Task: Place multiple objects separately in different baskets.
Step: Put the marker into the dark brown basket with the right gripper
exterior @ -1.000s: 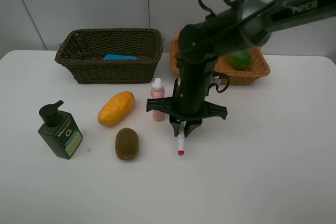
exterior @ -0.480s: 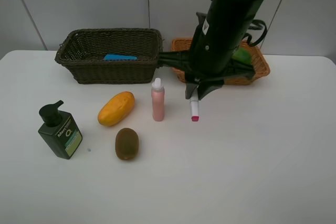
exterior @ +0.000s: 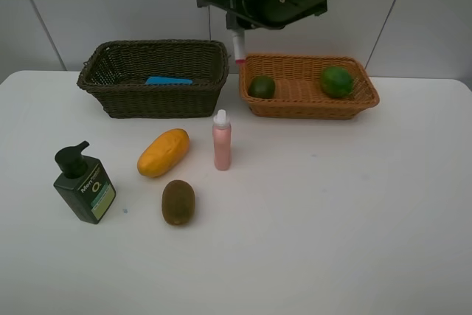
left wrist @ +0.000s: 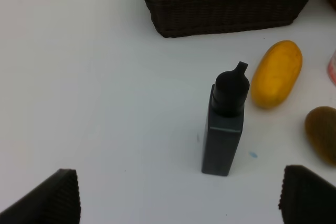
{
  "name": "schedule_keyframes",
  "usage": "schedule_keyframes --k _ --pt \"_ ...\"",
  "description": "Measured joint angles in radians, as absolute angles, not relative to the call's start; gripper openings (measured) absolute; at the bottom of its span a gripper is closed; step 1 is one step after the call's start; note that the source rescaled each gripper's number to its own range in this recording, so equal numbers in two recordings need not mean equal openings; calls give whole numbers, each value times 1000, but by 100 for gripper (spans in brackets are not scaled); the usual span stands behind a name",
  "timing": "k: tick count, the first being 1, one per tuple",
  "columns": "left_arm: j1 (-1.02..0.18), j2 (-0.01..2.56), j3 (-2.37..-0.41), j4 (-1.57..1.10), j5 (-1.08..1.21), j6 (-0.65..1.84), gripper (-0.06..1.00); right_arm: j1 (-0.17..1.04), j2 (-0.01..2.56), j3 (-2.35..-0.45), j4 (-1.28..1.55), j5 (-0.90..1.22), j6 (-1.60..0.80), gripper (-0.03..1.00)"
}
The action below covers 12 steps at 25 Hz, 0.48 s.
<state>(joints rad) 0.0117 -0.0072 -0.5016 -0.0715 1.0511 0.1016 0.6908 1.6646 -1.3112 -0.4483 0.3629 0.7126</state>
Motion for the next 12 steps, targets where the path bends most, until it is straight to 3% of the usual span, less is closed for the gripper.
schedule_keyframes --k 12 --pt "12 -7 -502 -72 1051 102 100 601 1920 -1318 -524 -360 713 1"
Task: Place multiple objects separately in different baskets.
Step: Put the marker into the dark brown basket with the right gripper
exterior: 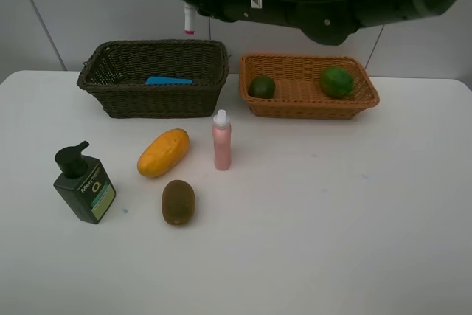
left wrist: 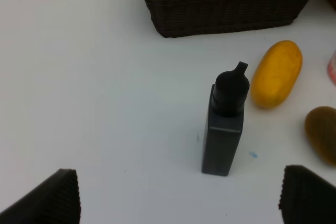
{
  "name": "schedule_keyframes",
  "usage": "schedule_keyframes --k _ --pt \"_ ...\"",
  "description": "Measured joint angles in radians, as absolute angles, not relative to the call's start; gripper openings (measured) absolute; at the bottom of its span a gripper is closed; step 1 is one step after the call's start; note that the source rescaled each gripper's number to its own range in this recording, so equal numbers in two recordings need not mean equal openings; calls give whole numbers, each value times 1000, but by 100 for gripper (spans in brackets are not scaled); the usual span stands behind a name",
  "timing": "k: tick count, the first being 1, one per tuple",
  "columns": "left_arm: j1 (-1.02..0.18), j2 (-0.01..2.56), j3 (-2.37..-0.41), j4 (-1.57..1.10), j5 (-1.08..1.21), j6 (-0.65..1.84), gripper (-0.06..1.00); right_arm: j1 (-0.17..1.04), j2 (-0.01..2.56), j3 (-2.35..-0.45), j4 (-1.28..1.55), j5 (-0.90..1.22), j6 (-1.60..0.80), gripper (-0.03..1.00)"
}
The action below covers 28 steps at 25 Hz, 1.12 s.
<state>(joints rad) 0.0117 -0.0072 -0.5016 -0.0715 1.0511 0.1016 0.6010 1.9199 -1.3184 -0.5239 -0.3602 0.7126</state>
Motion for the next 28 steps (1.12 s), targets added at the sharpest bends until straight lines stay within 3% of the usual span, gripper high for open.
schedule_keyframes --k 7,14,28 --pt "12 -7 -502 -72 1051 102 100 598 2162 -1544 -626 -418 713 1" --pt "12 -7 -502 -72 1051 102 100 598 2348 -1785 -739 -200 712 1" --pt "12 -7 -502 -72 1051 102 100 598 2428 -1823 -759 -82 712 1"
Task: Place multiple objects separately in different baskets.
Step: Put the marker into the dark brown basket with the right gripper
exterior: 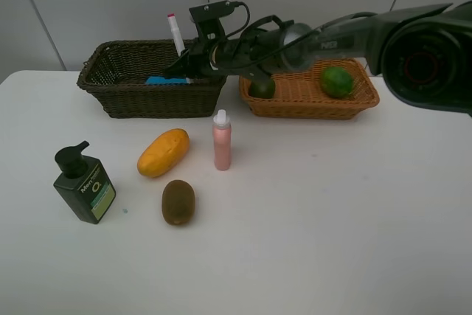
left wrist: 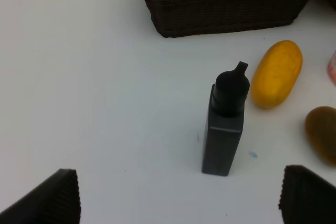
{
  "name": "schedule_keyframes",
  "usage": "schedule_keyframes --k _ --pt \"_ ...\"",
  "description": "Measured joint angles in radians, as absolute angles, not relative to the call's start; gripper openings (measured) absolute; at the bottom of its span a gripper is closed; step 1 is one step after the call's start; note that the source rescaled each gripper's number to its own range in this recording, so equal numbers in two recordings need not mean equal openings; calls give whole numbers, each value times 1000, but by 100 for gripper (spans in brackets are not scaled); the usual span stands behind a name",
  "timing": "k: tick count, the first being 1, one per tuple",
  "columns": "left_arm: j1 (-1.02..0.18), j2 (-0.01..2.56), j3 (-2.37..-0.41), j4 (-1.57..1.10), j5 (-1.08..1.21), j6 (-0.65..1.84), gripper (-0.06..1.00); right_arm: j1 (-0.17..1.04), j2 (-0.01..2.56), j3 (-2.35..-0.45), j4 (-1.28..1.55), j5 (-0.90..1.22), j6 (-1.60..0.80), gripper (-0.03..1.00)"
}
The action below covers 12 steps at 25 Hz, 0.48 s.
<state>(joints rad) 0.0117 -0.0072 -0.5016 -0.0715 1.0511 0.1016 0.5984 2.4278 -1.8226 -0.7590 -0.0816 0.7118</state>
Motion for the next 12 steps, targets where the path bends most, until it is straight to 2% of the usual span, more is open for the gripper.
schedule_keyframes --k 10,12 --pt "12 -7 -502 -72 1051 102 100 598 2428 -1823 -758 -78 711 2" --pt "12 -7 -502 -72 1051 102 100 598 2428 -1823 -757 -78 711 10"
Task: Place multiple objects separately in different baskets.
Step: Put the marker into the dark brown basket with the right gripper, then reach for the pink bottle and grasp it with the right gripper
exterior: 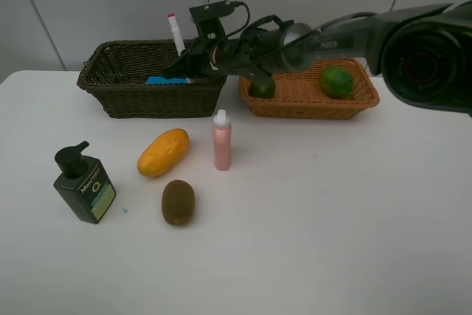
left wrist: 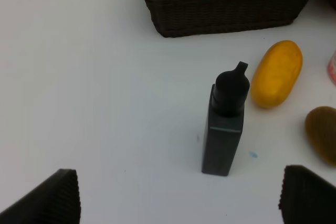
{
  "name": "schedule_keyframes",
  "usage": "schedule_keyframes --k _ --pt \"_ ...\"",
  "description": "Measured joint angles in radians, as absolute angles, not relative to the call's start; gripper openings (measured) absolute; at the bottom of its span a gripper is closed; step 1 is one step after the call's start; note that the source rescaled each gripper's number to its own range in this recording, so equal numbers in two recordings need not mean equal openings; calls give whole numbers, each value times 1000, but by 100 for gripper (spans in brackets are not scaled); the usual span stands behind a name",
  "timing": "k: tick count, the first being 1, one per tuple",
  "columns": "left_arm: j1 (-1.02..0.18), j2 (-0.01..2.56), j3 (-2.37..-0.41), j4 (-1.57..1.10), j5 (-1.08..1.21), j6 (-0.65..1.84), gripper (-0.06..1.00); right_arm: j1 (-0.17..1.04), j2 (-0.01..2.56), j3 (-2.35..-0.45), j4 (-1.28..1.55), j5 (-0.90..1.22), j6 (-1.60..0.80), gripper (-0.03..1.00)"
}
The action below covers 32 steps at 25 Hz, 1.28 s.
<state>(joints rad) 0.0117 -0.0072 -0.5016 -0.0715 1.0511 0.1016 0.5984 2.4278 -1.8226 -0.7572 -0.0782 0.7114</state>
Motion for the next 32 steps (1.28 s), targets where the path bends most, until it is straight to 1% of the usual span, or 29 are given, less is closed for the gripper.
schedule_keyframes --k 1,3,4,5,6,7,9,11,17,20,24,28,32 --pt "12 -7 -502 -72 1051 102 100 598 2428 -1823 -757 -79 711 22" --pt "12 -7 -502 -72 1051 102 100 598 2427 -1823 -757 -79 711 55" --pt "12 -7 -502 -72 1051 102 100 598 2425 -1823 -757 -82 711 67" --pt "12 -7 -502 -72 1051 102 100 598 2425 -1823 -756 -84 711 78" --pt "12 -7 -502 -72 1051 102 100 598 2422 -1823 -755 -85 711 85" --pt "12 -7 -502 -72 1051 102 100 598 2421 -1823 -755 -85 711 88" --pt "12 -7 -502 -72 1051 102 100 598 2419 -1823 -752 -86 709 92" --pt "12 -7 -502 -72 1051 102 100 598 2417 -1823 -748 -86 709 93" --pt "12 -7 -502 -72 1051 102 100 598 2379 -1823 -743 -85 709 94" --pt "12 -7 -502 -72 1051 102 100 598 2346 -1823 -739 -52 708 94" --pt "12 -7 -502 -72 1051 102 100 604 2267 -1823 -739 68 708 94" --pt "12 -7 -502 -71 1051 102 100 621 2159 -1823 -722 244 708 94" --pt "12 -7 -502 -71 1051 102 100 624 2069 -1823 -583 443 683 94"
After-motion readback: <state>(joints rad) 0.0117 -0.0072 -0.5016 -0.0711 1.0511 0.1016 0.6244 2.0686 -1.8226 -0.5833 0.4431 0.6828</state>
